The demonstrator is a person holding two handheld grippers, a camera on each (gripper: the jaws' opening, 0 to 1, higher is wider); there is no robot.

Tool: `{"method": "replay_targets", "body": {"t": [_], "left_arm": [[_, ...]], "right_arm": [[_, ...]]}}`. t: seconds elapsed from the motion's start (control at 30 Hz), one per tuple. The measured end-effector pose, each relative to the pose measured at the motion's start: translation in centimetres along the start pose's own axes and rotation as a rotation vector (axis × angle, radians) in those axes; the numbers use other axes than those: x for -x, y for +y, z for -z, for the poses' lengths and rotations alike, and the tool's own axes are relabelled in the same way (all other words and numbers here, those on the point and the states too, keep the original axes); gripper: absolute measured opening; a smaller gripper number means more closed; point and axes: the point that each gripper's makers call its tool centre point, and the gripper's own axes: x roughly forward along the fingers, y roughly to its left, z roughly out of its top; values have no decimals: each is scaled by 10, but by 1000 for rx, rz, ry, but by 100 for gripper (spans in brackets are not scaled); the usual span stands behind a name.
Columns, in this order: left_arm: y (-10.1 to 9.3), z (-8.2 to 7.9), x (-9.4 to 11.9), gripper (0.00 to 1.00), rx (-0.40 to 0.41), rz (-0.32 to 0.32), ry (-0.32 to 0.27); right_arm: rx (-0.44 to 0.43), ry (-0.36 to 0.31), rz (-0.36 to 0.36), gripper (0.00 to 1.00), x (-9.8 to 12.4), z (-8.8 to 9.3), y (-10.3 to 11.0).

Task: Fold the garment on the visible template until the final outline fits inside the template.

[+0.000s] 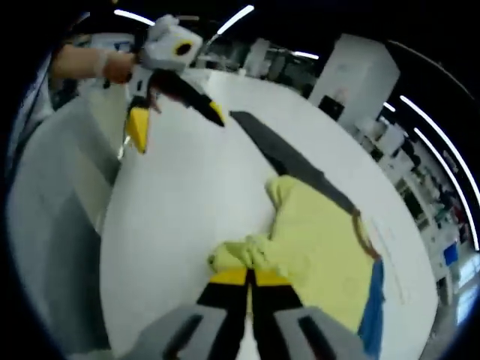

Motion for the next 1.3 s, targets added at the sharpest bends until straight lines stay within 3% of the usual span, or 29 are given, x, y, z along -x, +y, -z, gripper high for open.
{"method": "replay_targets", "body": {"t": [0.2, 0.47, 0.63, 0.83, 1.1, 1.3], "left_arm": [[-1, 0, -2, 91, 4, 7, -7], [0, 2, -5, 89, 10, 11, -5], [2, 3, -6, 88, 21, 7, 0], [4, 6, -8, 87, 37, 2, 2], [6, 10, -16, 85, 52, 8, 15], [5, 11, -22, 84, 58, 16, 22]], "right_arm": [[-74, -52, 48, 0, 10, -28, -47], [-153, -67, 103, 0, 1, -35, -101], [-238, -49, 146, 0, -12, -27, -132], [-338, 6, 198, 0, -32, -5, -168], [-389, 81, 233, 0, -47, 29, -189], [-417, 133, 242, 0, -59, 49, -191]]}}
